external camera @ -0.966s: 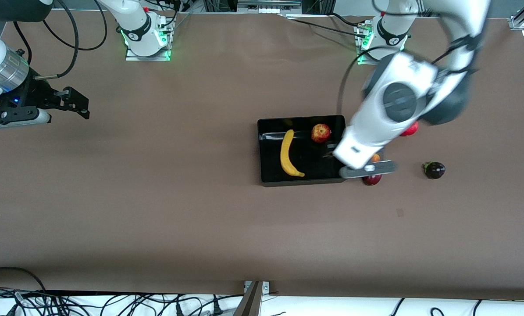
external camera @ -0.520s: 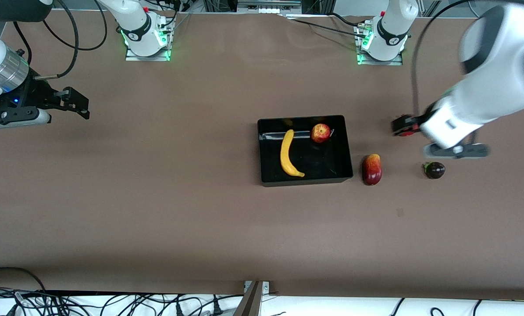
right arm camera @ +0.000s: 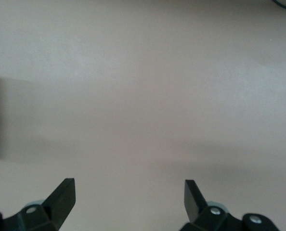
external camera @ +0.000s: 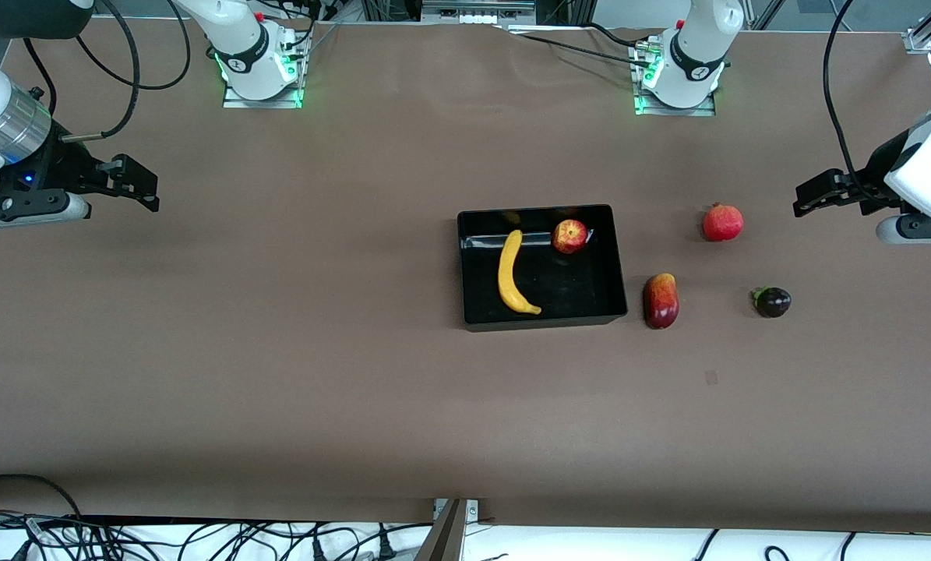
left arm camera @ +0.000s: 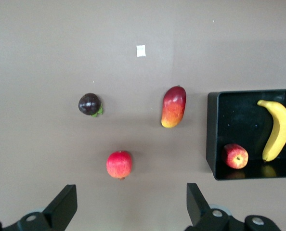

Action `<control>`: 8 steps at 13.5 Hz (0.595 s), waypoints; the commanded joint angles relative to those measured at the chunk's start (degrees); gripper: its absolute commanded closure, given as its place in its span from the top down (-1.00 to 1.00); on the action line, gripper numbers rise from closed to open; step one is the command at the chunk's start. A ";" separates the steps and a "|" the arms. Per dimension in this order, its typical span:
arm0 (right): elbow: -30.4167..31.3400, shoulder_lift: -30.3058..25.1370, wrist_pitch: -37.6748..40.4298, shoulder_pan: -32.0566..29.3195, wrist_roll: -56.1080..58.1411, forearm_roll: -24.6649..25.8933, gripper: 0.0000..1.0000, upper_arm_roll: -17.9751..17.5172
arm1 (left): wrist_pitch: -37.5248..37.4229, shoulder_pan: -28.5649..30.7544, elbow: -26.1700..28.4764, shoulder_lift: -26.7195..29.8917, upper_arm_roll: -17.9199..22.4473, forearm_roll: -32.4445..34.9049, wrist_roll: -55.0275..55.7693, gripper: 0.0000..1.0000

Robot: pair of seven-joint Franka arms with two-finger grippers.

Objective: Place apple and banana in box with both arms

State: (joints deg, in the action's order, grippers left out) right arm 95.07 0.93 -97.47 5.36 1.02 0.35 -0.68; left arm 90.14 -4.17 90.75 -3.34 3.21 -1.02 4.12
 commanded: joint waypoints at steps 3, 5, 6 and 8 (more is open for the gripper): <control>-0.85 0.22 0.44 -0.97 0.12 0.18 1.00 -0.91 | 2.77 1.62 5.93 5.01 -1.45 1.28 -0.43 1.00; -0.85 0.22 0.44 -0.97 0.12 0.18 1.00 -0.91 | 2.41 1.62 5.76 5.01 -1.54 1.55 -0.43 1.00; -0.85 0.22 0.44 -1.05 0.12 0.18 1.00 -0.91 | 1.89 1.62 5.76 5.01 -2.15 2.16 -0.43 1.00; -0.85 0.22 0.44 -1.06 0.12 0.18 1.00 -0.91 | 1.18 3.02 5.67 5.10 -3.29 2.16 -0.43 1.00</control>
State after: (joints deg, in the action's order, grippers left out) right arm 95.07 0.93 -97.47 5.36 1.02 0.35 -0.68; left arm 91.63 -2.98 95.01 0.26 1.91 -0.21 4.12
